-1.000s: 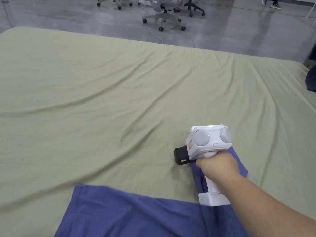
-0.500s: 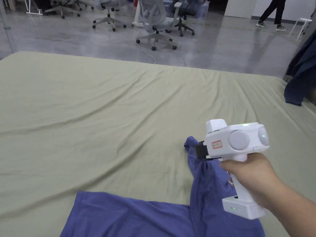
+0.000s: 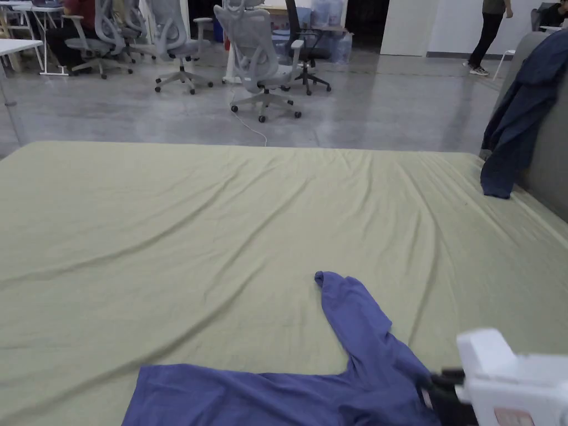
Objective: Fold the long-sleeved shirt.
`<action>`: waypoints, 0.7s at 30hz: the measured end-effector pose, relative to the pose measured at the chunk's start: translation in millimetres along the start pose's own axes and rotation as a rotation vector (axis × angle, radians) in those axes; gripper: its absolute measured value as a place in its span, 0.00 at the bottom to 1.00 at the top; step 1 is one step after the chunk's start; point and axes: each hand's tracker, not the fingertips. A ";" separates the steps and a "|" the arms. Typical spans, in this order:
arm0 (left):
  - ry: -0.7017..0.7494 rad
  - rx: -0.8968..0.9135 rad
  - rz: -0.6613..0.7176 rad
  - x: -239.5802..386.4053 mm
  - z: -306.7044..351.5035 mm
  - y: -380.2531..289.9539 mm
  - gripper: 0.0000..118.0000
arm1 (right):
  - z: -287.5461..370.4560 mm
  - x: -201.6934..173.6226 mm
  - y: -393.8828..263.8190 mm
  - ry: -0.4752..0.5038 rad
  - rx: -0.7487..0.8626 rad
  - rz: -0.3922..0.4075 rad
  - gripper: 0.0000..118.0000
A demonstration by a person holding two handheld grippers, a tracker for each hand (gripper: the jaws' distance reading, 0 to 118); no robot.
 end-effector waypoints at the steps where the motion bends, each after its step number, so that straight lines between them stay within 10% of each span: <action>1: 0.006 -0.006 -0.001 -0.6 -0.5 0.9 0.01 | -1.8 -0.7 -19.1 0.003 -0.075 0.009 0.08; 5: 0.026 -0.014 -0.002 -1.3 -1.3 5.9 0.01 | -44.5 -7.9 -101.2 -0.063 -0.359 0.083 0.08; 11: 0.030 -0.017 -0.024 8.1 -1.6 8.6 0.01 | -71.0 -1.7 -127.2 -0.098 -0.324 -0.054 0.15; 12: 0.034 -0.023 -0.024 8.7 -1.6 8.3 0.01 | -56.8 -2.4 -121.0 -0.111 -0.289 -0.069 0.23; 14: 0.041 -0.030 -0.029 8.9 -1.3 8.4 0.01 | -24.8 -3.1 -110.8 -0.148 -0.138 -0.013 0.86; 15: 0.046 -0.030 -0.032 9.0 -1.1 8.7 0.01 | -8.3 -3.0 -106.2 -0.182 -0.089 -0.005 1.00; 21: 0.060 -0.062 -0.026 3.9 -16.8 8.0 0.02 | 44.5 0.3 -94.5 -0.073 0.143 -0.338 0.85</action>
